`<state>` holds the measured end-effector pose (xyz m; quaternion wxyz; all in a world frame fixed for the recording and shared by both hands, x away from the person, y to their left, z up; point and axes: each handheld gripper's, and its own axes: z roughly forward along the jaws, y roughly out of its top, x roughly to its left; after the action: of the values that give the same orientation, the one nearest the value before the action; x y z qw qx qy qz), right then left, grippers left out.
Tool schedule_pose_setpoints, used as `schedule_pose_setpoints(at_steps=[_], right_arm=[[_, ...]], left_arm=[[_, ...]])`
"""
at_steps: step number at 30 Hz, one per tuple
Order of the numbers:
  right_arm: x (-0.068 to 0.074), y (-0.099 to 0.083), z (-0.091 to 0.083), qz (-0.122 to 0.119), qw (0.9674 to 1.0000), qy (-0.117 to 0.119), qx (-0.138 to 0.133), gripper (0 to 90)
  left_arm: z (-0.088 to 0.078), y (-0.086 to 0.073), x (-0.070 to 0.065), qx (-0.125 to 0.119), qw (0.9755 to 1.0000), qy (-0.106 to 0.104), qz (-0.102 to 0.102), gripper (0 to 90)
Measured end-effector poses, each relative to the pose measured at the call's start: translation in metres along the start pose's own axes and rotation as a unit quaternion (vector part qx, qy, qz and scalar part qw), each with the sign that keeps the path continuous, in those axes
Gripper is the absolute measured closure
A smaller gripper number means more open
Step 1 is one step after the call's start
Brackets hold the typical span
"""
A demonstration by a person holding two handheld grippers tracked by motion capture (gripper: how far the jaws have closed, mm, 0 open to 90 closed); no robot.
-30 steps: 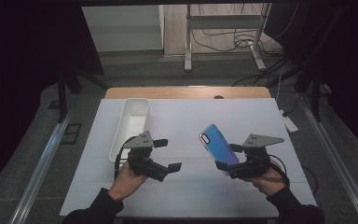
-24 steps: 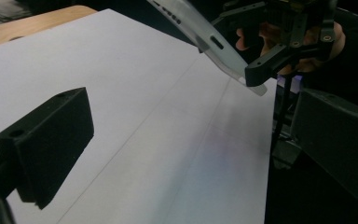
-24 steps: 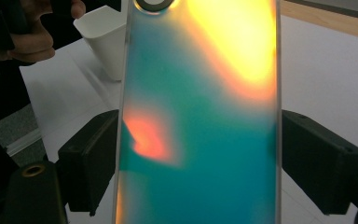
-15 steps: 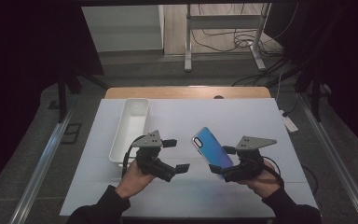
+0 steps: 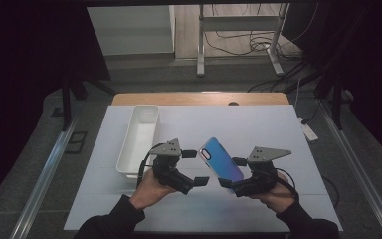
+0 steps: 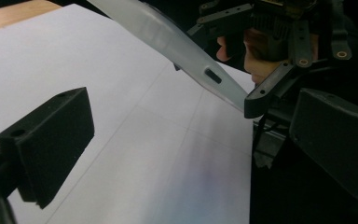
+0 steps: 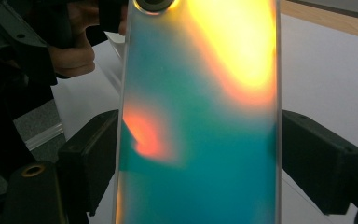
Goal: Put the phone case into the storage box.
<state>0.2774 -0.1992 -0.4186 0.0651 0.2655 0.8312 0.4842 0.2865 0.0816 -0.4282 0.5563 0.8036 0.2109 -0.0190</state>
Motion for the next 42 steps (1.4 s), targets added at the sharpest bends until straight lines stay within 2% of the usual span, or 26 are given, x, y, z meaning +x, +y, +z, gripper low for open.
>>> schedule_pose_setpoints(at_steps=[2,5,6,7,9,13,16,20,23,29,36,42], right_arm=[[0.000,0.000,0.000,0.000,1.0000,0.001,0.000,16.8],[0.000,0.000,0.000,0.000,1.0000,0.005,-0.002,16.8],[0.000,0.000,0.000,0.000,1.0000,0.005,-0.002,16.8],[0.001,0.000,0.000,0.001,1.0000,0.008,-0.003,16.8],[0.001,0.000,0.001,0.000,1.0000,0.008,-0.003,16.8],[0.003,0.000,0.001,-0.002,0.9999,0.011,-0.003,16.8],[0.003,0.000,0.001,-0.001,0.9999,0.013,-0.003,16.8],[0.003,0.000,0.001,-0.001,0.9999,0.015,-0.004,16.7],[0.003,0.000,0.001,-0.001,0.9998,0.017,-0.004,16.8],[0.004,0.000,0.001,-0.004,0.9997,0.024,-0.004,16.7],[0.005,-0.001,0.003,-0.006,0.9994,0.034,0.002,16.8],[0.005,-0.002,0.005,-0.008,0.9991,0.041,0.008,16.8]], left_arm=[[0.000,0.000,0.000,0.001,1.0000,-0.008,0.000,3.6],[-0.002,0.000,0.001,-0.003,0.9994,-0.035,0.000,14.5],[-0.002,0.000,0.001,-0.003,0.9994,-0.035,0.000,18.6],[-0.002,0.001,0.001,-0.004,0.9988,-0.048,0.000,22.4],[-0.002,0.001,0.001,-0.006,0.9985,-0.055,0.000,25.0],[-0.001,0.000,0.003,-0.003,0.9972,-0.075,-0.002,37.4],[-0.001,0.000,0.003,-0.003,0.9970,-0.077,-0.006,50.0],[-0.002,0.000,0.003,-0.007,0.9967,-0.080,-0.010,57.3],[-0.002,-0.001,0.005,-0.013,0.9957,-0.090,-0.014,63.6],[-0.004,-0.002,0.008,-0.011,0.9945,-0.102,-0.020,76.0],[-0.003,-0.004,0.010,-0.012,0.9913,-0.128,-0.027,78.6],[-0.002,-0.004,0.011,-0.009,0.9897,-0.141,-0.024,81.2]])
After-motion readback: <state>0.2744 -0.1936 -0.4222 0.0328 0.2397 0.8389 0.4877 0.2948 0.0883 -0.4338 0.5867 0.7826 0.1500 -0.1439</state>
